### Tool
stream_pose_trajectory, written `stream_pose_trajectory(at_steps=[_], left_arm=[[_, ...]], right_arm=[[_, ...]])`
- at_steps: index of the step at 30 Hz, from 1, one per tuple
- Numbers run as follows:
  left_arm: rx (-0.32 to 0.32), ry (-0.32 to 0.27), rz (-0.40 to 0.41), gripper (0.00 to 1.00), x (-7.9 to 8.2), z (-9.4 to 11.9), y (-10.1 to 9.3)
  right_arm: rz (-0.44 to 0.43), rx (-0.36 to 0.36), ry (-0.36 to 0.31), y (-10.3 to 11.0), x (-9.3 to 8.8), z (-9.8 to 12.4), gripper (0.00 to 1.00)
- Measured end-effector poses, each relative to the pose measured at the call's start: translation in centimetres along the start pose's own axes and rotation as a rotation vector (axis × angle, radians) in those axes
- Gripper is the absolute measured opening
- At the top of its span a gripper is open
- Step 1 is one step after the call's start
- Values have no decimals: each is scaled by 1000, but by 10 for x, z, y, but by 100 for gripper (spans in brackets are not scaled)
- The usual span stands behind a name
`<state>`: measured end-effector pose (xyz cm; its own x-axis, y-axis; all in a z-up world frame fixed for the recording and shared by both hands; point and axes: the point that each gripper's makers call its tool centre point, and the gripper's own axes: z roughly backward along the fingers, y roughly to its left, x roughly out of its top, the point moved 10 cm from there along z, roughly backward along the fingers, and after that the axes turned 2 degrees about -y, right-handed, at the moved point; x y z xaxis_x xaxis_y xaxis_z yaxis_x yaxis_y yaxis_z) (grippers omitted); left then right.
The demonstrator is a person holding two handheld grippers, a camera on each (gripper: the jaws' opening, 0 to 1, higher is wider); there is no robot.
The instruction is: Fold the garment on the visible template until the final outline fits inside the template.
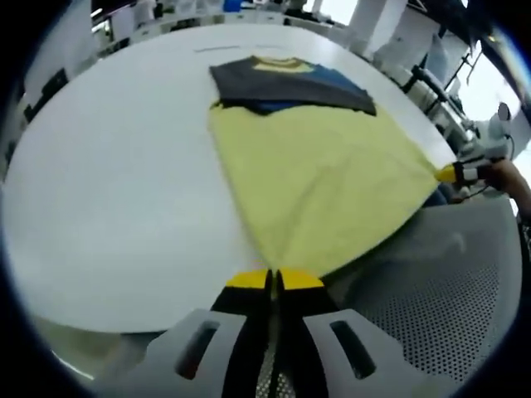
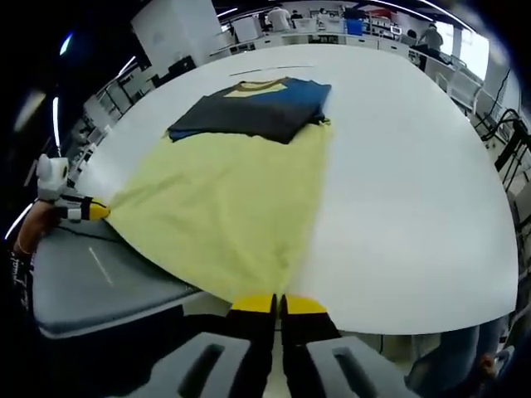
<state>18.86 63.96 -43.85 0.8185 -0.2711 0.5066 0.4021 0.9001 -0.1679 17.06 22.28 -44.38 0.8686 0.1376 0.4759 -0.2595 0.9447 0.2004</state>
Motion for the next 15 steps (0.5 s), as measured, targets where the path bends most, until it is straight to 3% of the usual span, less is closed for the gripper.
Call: stream_pose_trajectory(at_steps=[15], left_arm=[[-15, 10, 14, 0, -5, 6, -3]], right_arm=[[-16, -9, 7, 3, -6, 6, 0]])
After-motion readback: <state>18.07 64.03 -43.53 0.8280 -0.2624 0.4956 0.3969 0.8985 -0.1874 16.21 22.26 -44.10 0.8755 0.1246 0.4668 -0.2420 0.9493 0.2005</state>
